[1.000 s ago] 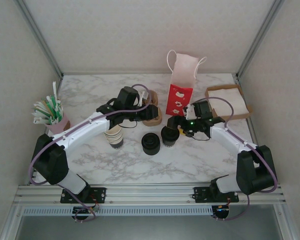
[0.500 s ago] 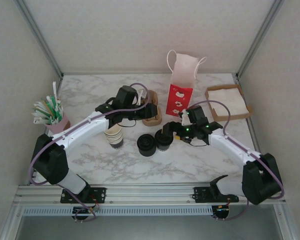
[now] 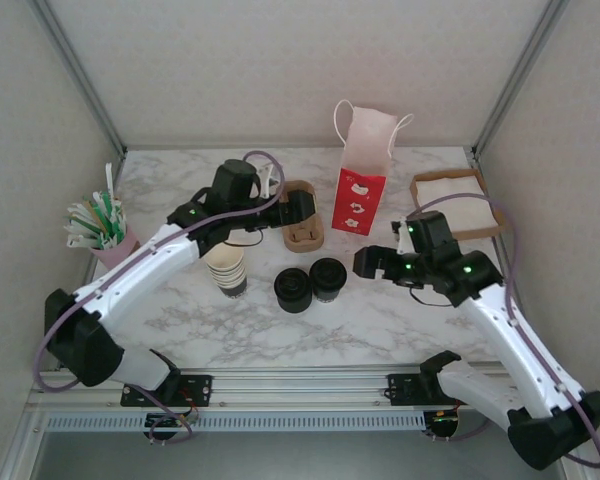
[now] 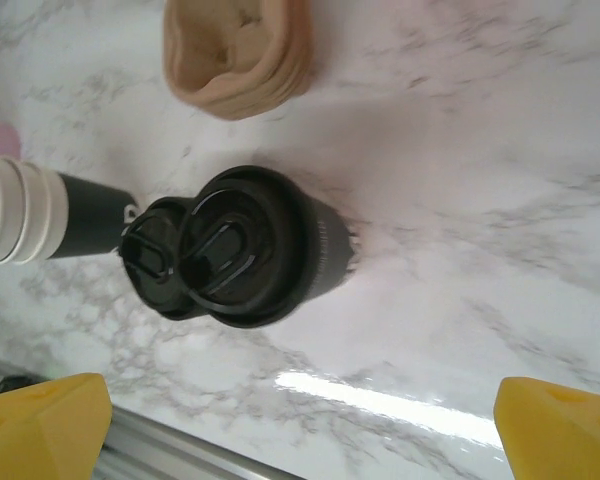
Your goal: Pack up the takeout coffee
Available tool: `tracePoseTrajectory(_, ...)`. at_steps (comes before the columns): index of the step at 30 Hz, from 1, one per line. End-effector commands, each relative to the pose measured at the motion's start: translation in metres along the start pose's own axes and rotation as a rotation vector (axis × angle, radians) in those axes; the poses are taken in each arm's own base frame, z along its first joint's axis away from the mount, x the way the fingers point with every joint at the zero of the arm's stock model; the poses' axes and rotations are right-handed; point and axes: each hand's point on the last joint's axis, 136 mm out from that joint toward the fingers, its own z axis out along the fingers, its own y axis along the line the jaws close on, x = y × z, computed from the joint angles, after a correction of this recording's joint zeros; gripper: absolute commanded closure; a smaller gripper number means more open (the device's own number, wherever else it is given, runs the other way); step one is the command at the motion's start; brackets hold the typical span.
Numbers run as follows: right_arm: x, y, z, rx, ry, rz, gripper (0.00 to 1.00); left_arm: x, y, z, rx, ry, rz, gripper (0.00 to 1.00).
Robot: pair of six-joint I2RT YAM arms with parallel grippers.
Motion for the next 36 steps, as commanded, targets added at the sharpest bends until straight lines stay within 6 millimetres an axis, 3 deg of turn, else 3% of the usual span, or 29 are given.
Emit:
tracePoseTrajectory(1,0.013,-0.030,-0.034,0.164,-0.024,0.033,0.01,-0.002,-0.005,-0.017,0.007,-0.021,0.012,0.00)
tracePoseTrajectory(4,0.014,-0.028,-0.054,0.130,-0.100,0.044,0.01,-0.005,-0.010,-0.012,0.023,-0.006,0.020,0.00)
tracePoseTrajectory(8,0.017,-0.024,-0.065,0.077,-0.154,0.038,0.01,-0.020,-0.013,0.002,0.021,0.003,0.022,0.07)
tracePoseTrajectory(14,0.007,-0.036,-0.063,0.162,-0.179,0.040,0.01,-0.056,-0.014,0.029,0.022,0.004,0.005,0.30)
tracePoseTrajectory(18,-0.008,-0.040,-0.058,0.214,-0.211,0.000,0.01,-0.077,-0.001,0.051,-0.001,0.014,-0.010,0.45)
tracePoseTrajectory(26,-0.044,-0.042,-0.050,0.317,-0.236,-0.022,0.01,-0.103,0.025,0.107,-0.006,0.081,-0.031,0.62)
tracePoseTrajectory(30,-0.058,-0.041,-0.045,0.348,-0.224,-0.013,0.01,-0.104,0.029,0.128,0.019,0.115,-0.050,0.66)
tracePoseTrajectory(36,-0.069,-0.046,-0.035,0.367,-0.199,0.026,0.01,-0.081,0.030,0.144,0.041,0.164,-0.060,0.67)
